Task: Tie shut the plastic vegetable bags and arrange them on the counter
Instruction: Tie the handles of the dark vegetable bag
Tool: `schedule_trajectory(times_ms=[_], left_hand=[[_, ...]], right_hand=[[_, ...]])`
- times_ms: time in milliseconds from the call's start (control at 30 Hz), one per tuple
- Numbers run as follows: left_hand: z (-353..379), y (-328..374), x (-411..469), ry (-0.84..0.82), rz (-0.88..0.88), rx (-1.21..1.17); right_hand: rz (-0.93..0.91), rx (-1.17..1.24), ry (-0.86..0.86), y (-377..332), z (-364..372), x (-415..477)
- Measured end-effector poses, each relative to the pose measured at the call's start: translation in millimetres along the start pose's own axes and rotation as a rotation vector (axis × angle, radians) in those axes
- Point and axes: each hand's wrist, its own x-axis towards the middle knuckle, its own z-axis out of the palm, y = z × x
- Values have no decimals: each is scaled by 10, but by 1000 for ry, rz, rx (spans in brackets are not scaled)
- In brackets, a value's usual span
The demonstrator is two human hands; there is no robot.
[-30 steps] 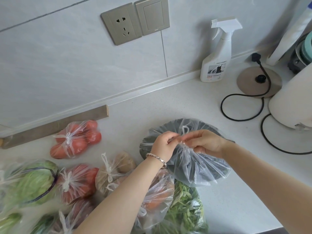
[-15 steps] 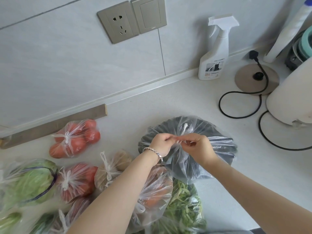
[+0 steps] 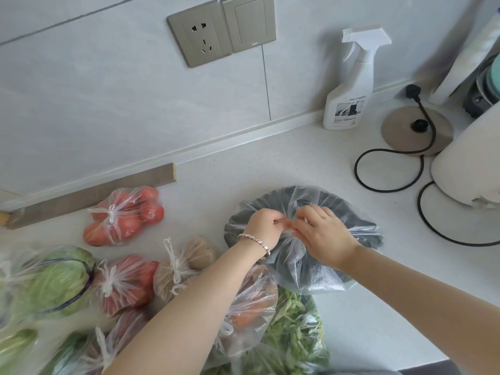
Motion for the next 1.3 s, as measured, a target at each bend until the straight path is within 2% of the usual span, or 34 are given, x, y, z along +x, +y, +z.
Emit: schedule_trajectory(times_ms=[133,300,400,500,567,633,767,1000,1133,1300], left_hand=[[7,-59,9,120,20,113],[79,-107,11,169,-19,160],[97,-78,62,123,-68,202],[14,-75,69,14,-105,268],[-87,-91,8,102,-98,310],[-225,-81,-55,206,-89,328],[-588,-154,-323,230,-162,262],[-1344,-798,-1192,285,-424,325],[-1726,-1340,-1752,327,-538,286],[-2201,-2149,-2512,381,-593,248]], right_hand=[[5,43,-37,-31,-12,-114],[58,157,-61,-84,-10,-240],[98,153,-119,-74,-10,-278],[226,106,-324,-128,-121,-145],[295,128,-401,-226,-266,-9],[323,136,-385,-312,-428,173],[268,142,-400,-545,-631,576],[-19,60,-672,-1496,-480,1091],[-47,90,-744,-2192,-260,1217],[-53,56,-757,-3209,103,1364]])
